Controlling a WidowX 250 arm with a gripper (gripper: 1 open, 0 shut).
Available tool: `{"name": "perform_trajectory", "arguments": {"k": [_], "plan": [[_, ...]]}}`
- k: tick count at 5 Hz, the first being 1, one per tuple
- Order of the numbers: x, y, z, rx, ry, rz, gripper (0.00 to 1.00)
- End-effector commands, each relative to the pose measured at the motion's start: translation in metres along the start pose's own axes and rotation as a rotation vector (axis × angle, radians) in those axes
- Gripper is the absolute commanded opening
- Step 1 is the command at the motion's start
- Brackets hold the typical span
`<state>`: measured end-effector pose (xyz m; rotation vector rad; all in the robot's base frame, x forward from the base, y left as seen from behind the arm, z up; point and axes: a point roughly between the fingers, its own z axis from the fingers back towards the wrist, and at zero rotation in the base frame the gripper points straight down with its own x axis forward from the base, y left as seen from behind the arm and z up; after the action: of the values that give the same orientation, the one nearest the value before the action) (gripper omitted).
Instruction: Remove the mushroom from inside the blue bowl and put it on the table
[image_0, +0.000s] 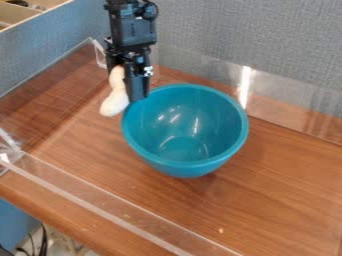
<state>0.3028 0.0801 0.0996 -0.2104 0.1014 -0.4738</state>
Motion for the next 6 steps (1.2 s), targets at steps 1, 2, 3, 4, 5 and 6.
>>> {"name": "perform_trajectory", "arguments": {"k": [1, 2, 3, 4, 5, 6], "plan": [[-0.01, 0.01, 0.008, 0.039, 0.001, -0.068, 0.0], [-0.018, 0.01, 0.006, 0.038, 0.016, -0.033, 0.0], [-0.025, 0.01, 0.004, 0.036, 0.028, 0.007, 0.0], [-0.032, 0.015, -0.003, 0.036, 0.038, 0.023, 1.0], [-0.037, 0.019, -0.009, 0.036, 0.042, 0.04, 1.0], [-0.038, 0.013, -0.002, 0.041, 0.045, 0.027, 1.0]]}}
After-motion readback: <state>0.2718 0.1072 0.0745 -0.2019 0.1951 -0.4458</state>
